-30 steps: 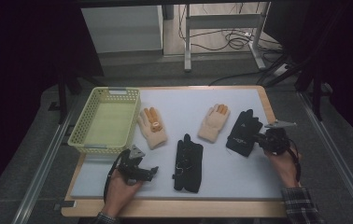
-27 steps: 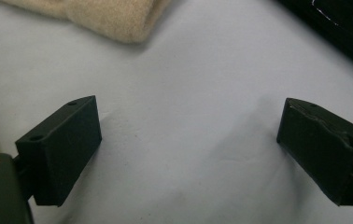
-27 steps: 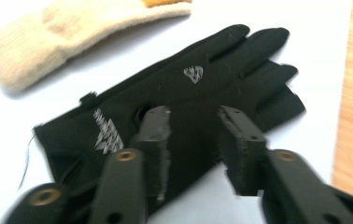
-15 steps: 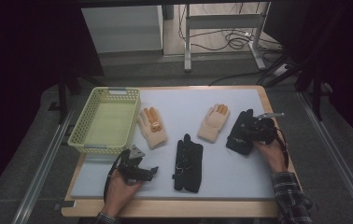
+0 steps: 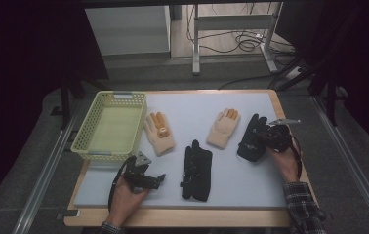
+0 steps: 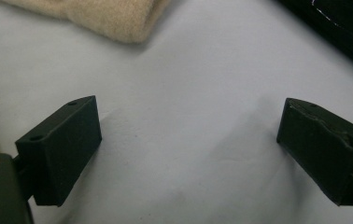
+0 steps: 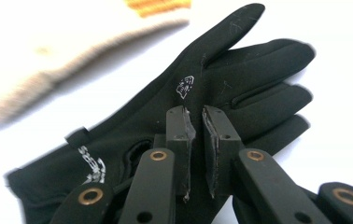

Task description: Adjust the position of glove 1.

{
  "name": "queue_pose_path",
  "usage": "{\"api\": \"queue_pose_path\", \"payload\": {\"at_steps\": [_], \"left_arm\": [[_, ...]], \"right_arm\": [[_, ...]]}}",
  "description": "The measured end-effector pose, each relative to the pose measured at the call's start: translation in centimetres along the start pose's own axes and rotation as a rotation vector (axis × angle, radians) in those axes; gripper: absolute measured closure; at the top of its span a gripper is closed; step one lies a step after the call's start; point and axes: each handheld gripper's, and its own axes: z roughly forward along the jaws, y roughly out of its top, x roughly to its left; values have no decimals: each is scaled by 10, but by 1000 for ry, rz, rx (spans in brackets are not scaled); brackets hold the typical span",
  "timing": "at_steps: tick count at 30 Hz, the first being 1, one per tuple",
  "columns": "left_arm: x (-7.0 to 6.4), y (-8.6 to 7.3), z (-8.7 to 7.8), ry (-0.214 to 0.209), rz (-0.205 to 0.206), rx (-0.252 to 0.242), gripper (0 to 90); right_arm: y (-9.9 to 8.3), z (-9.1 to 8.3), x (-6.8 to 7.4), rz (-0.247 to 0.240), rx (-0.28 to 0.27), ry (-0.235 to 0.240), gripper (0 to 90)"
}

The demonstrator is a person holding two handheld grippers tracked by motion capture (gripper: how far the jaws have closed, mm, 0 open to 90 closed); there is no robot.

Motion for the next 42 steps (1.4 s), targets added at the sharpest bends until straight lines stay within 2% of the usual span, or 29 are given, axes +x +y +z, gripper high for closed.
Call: {"api": "queue_pose_path", "payload": {"at_steps": [7, 9, 10, 14, 17, 18, 19, 22, 23, 24, 28, 29, 30, 31, 32, 34, 36, 39, 42], "left_arm": [[0, 0, 0, 0, 0, 0, 65], [0, 0, 0, 0, 0, 0, 65], [0, 0, 0, 0, 0, 0, 65], [0, 0, 0, 0, 0, 0, 65], [0, 0, 0, 0, 0, 0, 65], [0, 0, 0, 1, 3, 0, 65], [0, 0, 0, 1, 2, 0, 65], [0, 0, 0, 1, -1, -3, 65], [0, 0, 0, 1, 0, -2, 65], [0, 0, 0, 1, 0, -2, 65], [0, 0, 0, 0, 0, -2, 65], [0, 0, 0, 1, 0, -2, 65], [0, 0, 0, 1, -1, -2, 65], [0, 0, 0, 0, -3, -3, 65], [0, 0, 0, 0, -3, -3, 65], [0, 0, 0, 0, -2, -2, 65], [0, 0, 0, 0, -2, -2, 65], [0, 0, 0, 1, -1, -4, 65], [0, 0, 0, 0, -2, -3, 65]], "right_arm": [[9, -26, 18, -24, -61, 57, 803], [11, -36, 31, -36, -76, 91, 802], [11, -36, 31, -36, -76, 91, 802], [16, -50, 48, -58, -106, 145, 801], [21, -59, 65, -81, -119, 189, 800], [23, -63, 75, -93, -125, 212, 800], [23, -63, 75, -93, -125, 212, 800], [26, -68, 93, -117, -134, 255, 799], [28, -69, 106, -130, -137, 283, 797], [28, -69, 106, -130, -137, 283, 797], [31, -69, 131, -147, -137, 344, 795], [32, -69, 145, -157, -135, 367, 795], [32, -69, 145, -157, -135, 367, 795], [33, -67, 157, -166, -133, 388, 795], [33, -67, 157, -166, -133, 388, 795], [32, -62, 168, -165, -124, 403, 794], [30, -56, 178, -171, -113, 405, 793], [23, -42, 189, -171, -96, 383, 793], [10, -25, 197, -173, -50, 356, 775]]}}
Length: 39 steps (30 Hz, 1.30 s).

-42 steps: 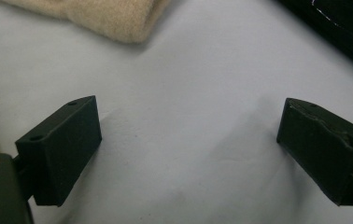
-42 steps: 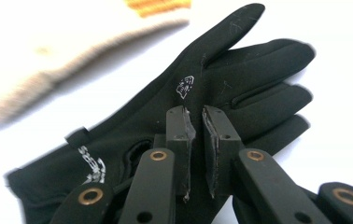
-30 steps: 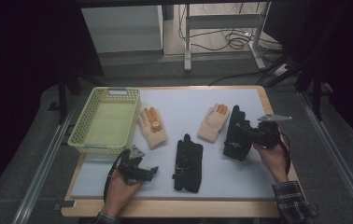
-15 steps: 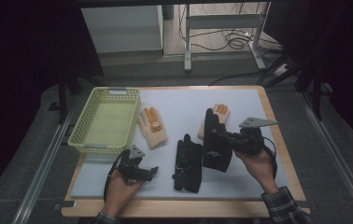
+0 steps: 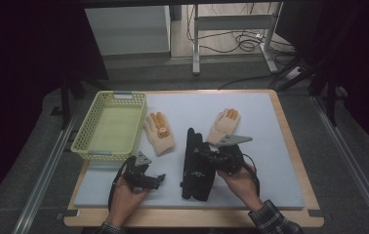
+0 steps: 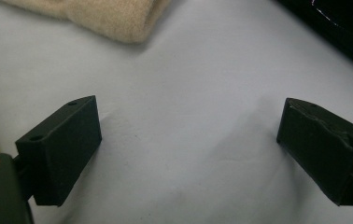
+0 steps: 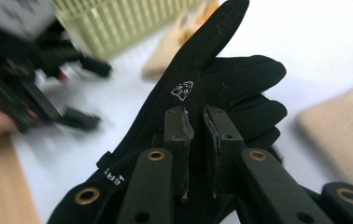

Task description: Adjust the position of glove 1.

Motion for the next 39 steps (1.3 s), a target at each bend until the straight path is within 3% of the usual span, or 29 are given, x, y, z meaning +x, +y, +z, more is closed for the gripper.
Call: {"api": "queue_pose_path", "payload": {"at_steps": [3, 5, 8, 10, 11, 13, 16, 17, 20, 23, 31, 36, 39], "left_arm": [[0, 0, 0, 1, 1, 0, 65], [0, 0, 0, 1, 0, 0, 65], [0, 0, 0, 0, 2, 2, 65], [0, 0, 0, 1, 0, 0, 65], [0, 0, 0, 0, 0, 0, 65], [0, 0, 0, 0, 3, 3, 65], [0, 0, 0, 1, 3, 3, 65], [0, 0, 0, 0, 4, 3, 65], [0, 0, 0, 0, 3, 3, 65], [0, 0, 0, 1, 4, 3, 65], [0, 0, 0, 1, 2, 3, 65], [0, 0, 0, 0, 2, 3, 65], [0, 0, 0, 0, 4, 3, 65]], "right_arm": [[-15, 15, 3, -18, 55, -12, 680], [-21, 20, 4, -22, 75, 0, 549], [-18, 14, 2, -43, 57, -6, 487], [-14, 4, -1, -50, 40, -16, 488], [-14, -7, -5, -54, 28, -23, 553], [-14, -12, -7, -62, 32, -34, 594], [-23, -21, -12, -78, 64, -54, 707], [-31, -23, -14, -90, 99, -57, 739], [-40, -23, -14, -100, 125, -53, 745], [-49, -19, -8, -105, 129, -14, 750], [-50, -3, 9, -144, 141, 23, 748], [-50, -10, 2, -130, 130, 1, 710], [-56, -16, -4, -110, 142, 12, 723]]}}
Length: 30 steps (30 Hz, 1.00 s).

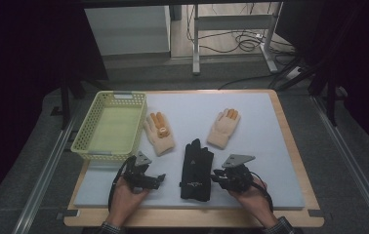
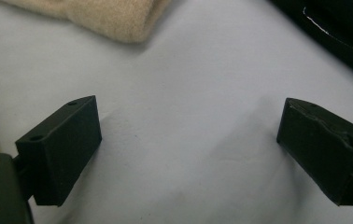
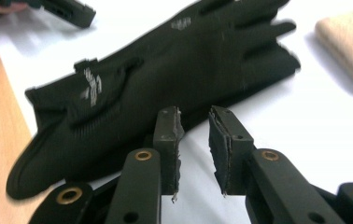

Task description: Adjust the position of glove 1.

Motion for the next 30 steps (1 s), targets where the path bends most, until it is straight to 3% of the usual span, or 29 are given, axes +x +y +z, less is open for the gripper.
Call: {"api": "queue_pose_path", "payload": {"at_steps": [6, 9, 13, 22, 30], "left_arm": [[0, 0, 0, -2, 0, 1, 65], [0, 0, -1, -5, -4, 0, 65], [1, -2, -3, -5, 13, 7, 66], [10, -14, -15, 2, 9, 11, 49], [14, -21, -20, 9, -5, 14, 30]], "right_arm": [[-13, 7, 10, -31, 20, 63, 736], [-13, 16, 17, -59, 20, 69, 735], [-8, 25, 21, -55, 7, 90, 731], [10, 49, 33, -66, -8, 91, 706], [28, 71, 45, -106, -11, 61, 688]]}}
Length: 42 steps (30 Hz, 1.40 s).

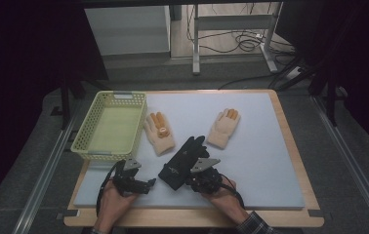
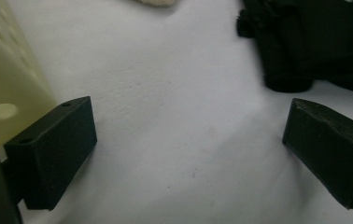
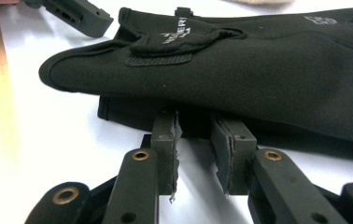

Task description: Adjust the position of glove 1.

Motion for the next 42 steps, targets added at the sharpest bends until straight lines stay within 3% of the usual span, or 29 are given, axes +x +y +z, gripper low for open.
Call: {"api": "queue_pose_path", "payload": {"at_steps": [5, 10, 20, 27, 28, 33, 42], "left_arm": [[1, 0, 0, -2, 1, 3, 30], [0, 0, 0, -1, 1, 1, 30], [1, -1, 0, -4, 0, -5, 29], [1, -1, 0, -4, -1, -6, 28], [1, -1, 0, -4, 0, -6, 28], [1, -1, 0, -6, -2, -6, 26], [1, -1, 0, -9, -3, -5, 24]], "right_arm": [[-1, -3, -2, 8, 6, 20, 637], [-11, -21, -16, 26, -8, -8, 571], [-34, -63, -73, 119, -40, -162, 399], [-47, -75, -94, 147, -22, -229, 298], [-51, -78, -99, 143, -13, -257, 269], [-61, -83, -110, 170, -7, -277, 227], [-68, -82, -117, 185, 14, -288, 194]]}}
